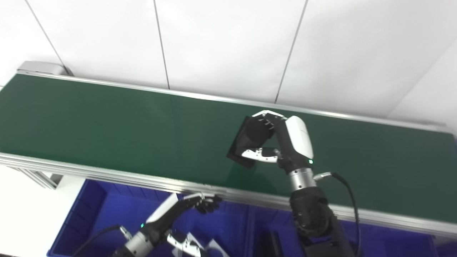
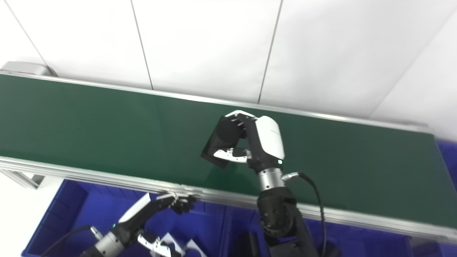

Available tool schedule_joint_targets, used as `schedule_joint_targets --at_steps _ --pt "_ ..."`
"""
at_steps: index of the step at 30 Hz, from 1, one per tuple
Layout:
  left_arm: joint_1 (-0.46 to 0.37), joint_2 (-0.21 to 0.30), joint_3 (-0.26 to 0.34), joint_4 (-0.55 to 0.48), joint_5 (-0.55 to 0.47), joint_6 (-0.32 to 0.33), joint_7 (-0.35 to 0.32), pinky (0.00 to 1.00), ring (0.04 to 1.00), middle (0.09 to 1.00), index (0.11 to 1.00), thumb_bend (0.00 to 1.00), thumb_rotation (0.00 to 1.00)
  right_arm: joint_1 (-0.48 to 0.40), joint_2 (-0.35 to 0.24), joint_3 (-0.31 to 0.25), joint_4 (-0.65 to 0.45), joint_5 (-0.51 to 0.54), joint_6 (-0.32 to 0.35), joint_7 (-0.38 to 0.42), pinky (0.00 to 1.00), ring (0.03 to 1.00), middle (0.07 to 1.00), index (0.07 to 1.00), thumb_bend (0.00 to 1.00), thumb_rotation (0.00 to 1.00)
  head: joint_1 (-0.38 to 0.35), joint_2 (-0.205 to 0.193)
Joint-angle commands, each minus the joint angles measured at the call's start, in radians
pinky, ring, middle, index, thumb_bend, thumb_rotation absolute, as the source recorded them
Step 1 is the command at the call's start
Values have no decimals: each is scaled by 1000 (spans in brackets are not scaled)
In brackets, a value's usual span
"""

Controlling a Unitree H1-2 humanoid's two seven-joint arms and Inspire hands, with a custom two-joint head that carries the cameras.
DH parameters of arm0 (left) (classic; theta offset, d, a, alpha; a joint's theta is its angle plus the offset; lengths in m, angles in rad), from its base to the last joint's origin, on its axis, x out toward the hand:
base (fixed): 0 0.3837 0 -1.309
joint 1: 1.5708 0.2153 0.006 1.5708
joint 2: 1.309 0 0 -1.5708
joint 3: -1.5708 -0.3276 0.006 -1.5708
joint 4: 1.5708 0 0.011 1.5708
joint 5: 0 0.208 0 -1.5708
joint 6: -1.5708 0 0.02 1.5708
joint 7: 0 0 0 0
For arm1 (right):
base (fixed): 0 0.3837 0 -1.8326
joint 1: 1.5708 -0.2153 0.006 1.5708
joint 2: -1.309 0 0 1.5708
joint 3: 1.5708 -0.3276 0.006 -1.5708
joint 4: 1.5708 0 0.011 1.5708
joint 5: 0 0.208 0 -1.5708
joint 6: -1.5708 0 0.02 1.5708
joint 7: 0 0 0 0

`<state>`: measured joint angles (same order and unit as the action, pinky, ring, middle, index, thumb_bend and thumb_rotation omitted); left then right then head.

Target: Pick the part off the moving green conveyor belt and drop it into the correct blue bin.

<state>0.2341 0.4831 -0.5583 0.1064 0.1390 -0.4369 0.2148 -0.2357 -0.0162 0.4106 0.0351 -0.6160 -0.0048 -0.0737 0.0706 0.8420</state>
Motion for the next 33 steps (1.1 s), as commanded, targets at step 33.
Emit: schedule_joint_targets --at_steps 33 --pt "68 -18 201 -102 -64 -33 -219 625 705 771 794 980 167 442 -349 -107 -286 121 -34 266 397 455 451 543 513 0 -32 96"
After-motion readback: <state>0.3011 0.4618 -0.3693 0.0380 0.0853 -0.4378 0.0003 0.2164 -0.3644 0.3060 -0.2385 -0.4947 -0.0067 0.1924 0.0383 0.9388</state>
